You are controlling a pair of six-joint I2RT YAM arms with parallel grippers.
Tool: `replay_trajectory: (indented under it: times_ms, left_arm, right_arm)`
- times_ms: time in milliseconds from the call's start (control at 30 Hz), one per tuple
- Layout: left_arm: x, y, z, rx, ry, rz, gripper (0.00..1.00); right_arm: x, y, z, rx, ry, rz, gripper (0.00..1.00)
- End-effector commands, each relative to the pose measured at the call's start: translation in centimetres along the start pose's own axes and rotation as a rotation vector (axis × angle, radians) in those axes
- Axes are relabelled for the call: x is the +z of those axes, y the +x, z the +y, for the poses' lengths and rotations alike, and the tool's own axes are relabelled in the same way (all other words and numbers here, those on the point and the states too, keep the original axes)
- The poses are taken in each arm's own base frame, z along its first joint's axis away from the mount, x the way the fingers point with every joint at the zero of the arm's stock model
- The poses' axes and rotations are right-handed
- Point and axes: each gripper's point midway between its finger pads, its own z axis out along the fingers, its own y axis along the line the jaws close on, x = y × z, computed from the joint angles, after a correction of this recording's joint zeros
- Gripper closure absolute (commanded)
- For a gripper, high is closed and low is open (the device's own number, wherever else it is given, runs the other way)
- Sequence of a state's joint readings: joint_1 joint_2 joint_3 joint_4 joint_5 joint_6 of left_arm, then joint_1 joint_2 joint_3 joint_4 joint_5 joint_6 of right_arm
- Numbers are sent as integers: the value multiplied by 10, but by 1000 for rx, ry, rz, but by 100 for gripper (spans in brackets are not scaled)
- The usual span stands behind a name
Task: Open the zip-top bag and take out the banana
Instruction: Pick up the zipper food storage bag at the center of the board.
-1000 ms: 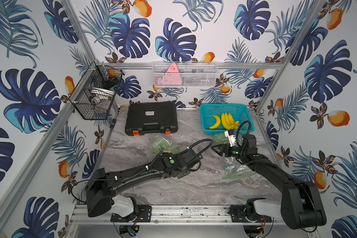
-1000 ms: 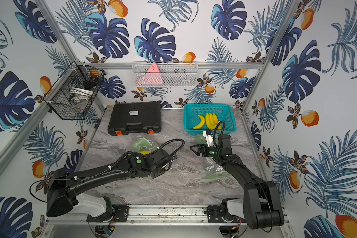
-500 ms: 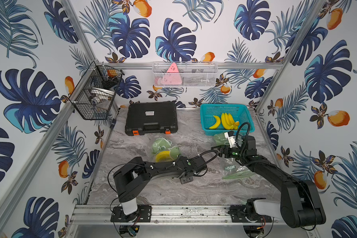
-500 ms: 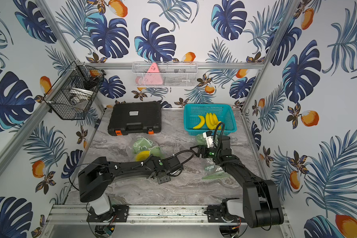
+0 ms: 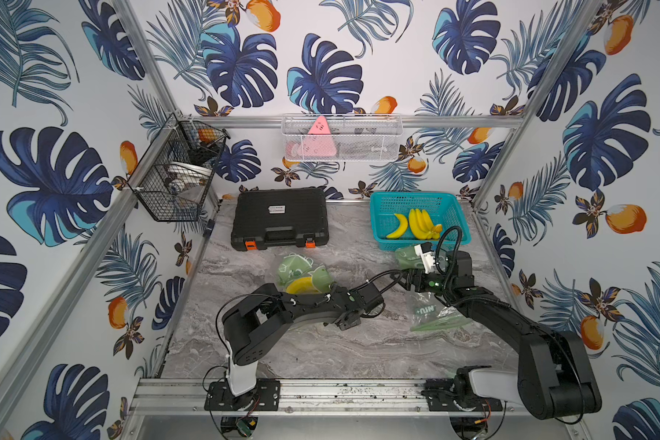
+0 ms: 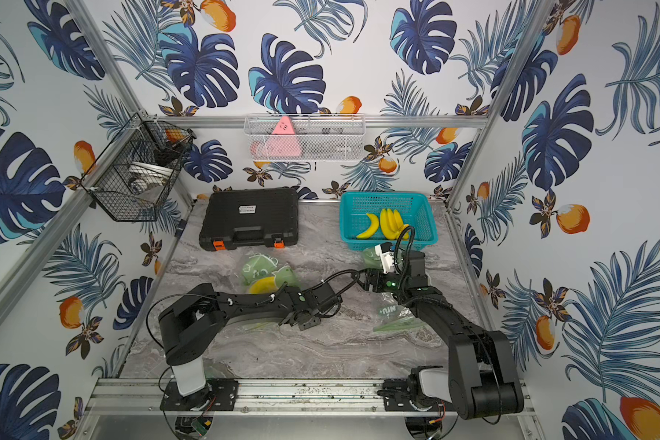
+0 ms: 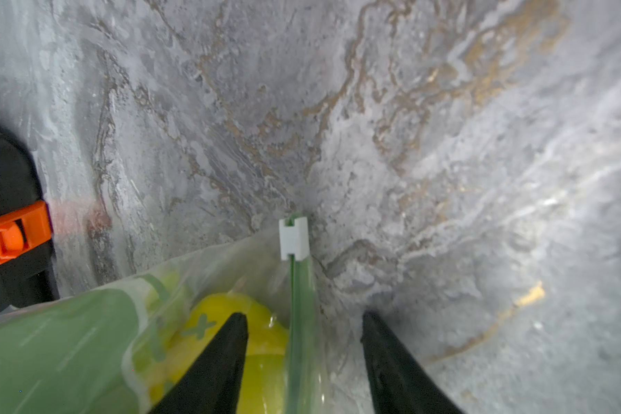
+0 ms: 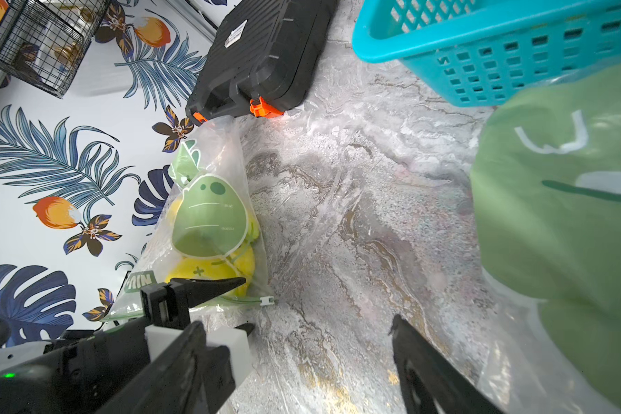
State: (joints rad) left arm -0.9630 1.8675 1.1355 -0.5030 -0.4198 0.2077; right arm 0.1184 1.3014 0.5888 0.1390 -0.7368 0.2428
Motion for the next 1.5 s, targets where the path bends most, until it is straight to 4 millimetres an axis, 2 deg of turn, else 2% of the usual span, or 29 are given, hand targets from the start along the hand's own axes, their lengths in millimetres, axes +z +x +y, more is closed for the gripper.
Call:
replay_trajectory:
  times_ms: [0, 67, 167, 200, 400, 467, 567, 733, 867, 967, 1033, 1200, 1300, 1467]
  left_arm:
    - [13, 9, -13, 10, 52, 28, 58]
    - [17, 11, -13, 2, 48, 36, 70]
    - [21, 14, -15, -15, 72, 38, 97]
    - [22, 15, -13, -24, 69, 37, 100]
    - [11, 13, 0, -63, 57, 1, 100]
    - [1, 10, 3, -83, 70, -26, 100]
    - [-28, 3, 11, -115, 102, -89, 100]
    - [-98, -12, 29, -164, 162, -245, 100]
    - [-139, -20, 35, -160, 218, -327, 100]
    - [-154, -26, 36, -156, 254, -367, 100]
    - [-166, -31, 41, -169, 263, -403, 100]
    - [-193, -40, 51, -208, 323, -476, 100]
    - [-201, -40, 58, -236, 346, -496, 100]
    - [-211, -43, 61, -267, 402, -526, 100]
  right_arm:
    - [0, -5, 1, -20, 5, -13, 17]
    - [0, -4, 0, -18, 5, -9, 17]
    - [0, -3, 0, -15, 7, -2, 17]
    - [0, -3, 0, -16, 7, -1, 17]
    - [1, -3, -1, -16, 11, 1, 17]
    - [1, -2, 0, -16, 4, 2, 17]
    - [1, -2, 4, -28, -21, 5, 18]
    - [-5, -8, 30, -87, -143, -21, 18]
    - [-14, -17, 61, -156, -245, -53, 17]
    - [-17, -23, 91, -253, -306, -92, 14]
    - [-12, -19, 104, -300, -344, -77, 14]
    - [-2, -13, 124, -349, -428, -61, 15]
    - [-2, -11, 144, -389, -487, -51, 16]
    - [-1, -11, 156, -444, -511, -53, 16]
